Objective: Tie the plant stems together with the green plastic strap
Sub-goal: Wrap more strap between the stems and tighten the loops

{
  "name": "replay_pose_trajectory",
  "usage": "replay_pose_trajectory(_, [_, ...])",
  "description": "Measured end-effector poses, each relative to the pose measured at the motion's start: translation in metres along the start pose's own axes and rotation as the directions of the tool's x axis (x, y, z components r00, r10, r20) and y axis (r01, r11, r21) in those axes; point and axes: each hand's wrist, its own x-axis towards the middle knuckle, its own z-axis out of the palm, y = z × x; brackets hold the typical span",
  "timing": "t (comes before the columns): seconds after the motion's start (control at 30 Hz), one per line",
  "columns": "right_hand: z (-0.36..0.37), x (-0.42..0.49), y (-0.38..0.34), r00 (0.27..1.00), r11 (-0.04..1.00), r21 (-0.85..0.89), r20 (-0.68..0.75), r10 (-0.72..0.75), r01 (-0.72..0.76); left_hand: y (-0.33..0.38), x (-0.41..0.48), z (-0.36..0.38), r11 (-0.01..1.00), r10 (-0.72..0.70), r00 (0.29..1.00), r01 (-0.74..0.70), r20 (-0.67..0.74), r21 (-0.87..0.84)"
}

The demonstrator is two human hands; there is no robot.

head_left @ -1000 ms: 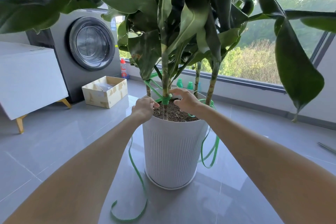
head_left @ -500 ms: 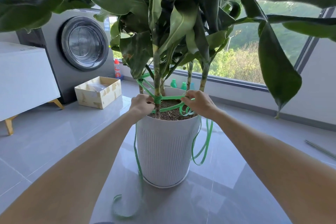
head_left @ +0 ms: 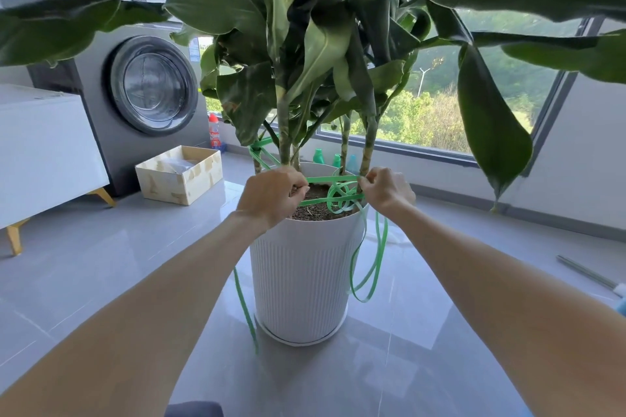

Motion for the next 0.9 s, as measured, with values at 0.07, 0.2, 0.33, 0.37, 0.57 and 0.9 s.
replay_pose_trajectory(0.07, [0.0, 0.0, 0.004, 1.0, 1.0, 0.015, 0.022, 0.01, -0.01, 0.009, 0.005, 0.009, 0.998, 0.045, 0.999, -0.045, 0.004, -0.05])
replay_pose_trajectory(0.2, [0.002, 0.002, 0.008, 0.999, 0.996, 0.093, 0.044, 0.008, -0.012, 0.025, 0.02, 0.028, 0.993, -0.059, 0.994, 0.068, 0.096, -0.099])
replay_pose_trajectory(0.33, [0.004, 0.003, 0.011, 1.0, 0.991, 0.136, 0.005, 0.011, -0.011, 0.034, 0.03, 0.042, 0.968, -0.173, 0.974, 0.195, 0.146, -0.155])
replay_pose_trajectory(0.37, [0.005, 0.004, 0.012, 1.0, 0.989, 0.151, -0.004, 0.012, -0.011, 0.036, 0.032, 0.045, 0.959, -0.194, 0.973, 0.215, 0.127, -0.184])
replay_pose_trajectory(0.57, [0.009, 0.017, 0.017, 0.995, 0.875, 0.481, -0.056, 0.081, -0.044, 0.042, 0.042, 0.056, 0.893, -0.321, 0.946, 0.321, 0.053, -0.316])
replay_pose_trajectory(0.9, [0.01, 0.031, 0.015, 0.93, 0.437, 0.83, 0.365, 0.042, -0.345, 0.044, 0.056, 0.064, 0.809, -0.5, 0.866, 0.469, 0.003, -0.356])
